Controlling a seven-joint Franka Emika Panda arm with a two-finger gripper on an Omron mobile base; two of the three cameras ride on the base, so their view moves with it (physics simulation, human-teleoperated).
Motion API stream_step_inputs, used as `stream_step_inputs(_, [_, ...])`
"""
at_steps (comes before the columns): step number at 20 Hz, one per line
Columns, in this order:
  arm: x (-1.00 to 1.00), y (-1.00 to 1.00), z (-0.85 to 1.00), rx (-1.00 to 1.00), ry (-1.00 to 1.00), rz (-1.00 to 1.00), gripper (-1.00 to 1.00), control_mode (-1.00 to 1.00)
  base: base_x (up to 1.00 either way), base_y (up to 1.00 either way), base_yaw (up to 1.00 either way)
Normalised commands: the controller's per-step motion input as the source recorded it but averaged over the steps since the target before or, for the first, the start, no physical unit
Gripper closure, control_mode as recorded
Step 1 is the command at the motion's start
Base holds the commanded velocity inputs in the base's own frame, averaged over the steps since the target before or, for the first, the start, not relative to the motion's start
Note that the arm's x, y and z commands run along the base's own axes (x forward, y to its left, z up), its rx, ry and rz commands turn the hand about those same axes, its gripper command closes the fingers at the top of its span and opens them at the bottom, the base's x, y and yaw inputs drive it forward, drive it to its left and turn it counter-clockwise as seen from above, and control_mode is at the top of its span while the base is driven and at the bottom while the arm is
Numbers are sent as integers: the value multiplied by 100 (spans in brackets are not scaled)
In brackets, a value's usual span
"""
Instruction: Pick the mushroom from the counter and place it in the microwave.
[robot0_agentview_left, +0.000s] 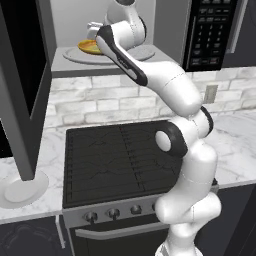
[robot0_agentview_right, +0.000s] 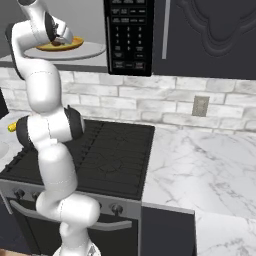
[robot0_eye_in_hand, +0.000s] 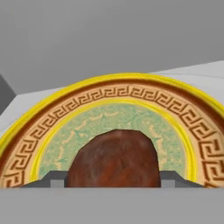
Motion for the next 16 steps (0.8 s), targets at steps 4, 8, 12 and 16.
stream_step_inputs(4, [0,0,-9,0,15,-1,100,-100,0,0,0])
stream_step_inputs(8, [1,0,-18,0,3,0,100,-100,0,0,0])
stream_step_inputs(12, [6,0,-4,0,0,0,-100,-100,0,0,0])
stream_step_inputs(16, [0,0,-14,0,-3,0,-100,-100,0,0,0])
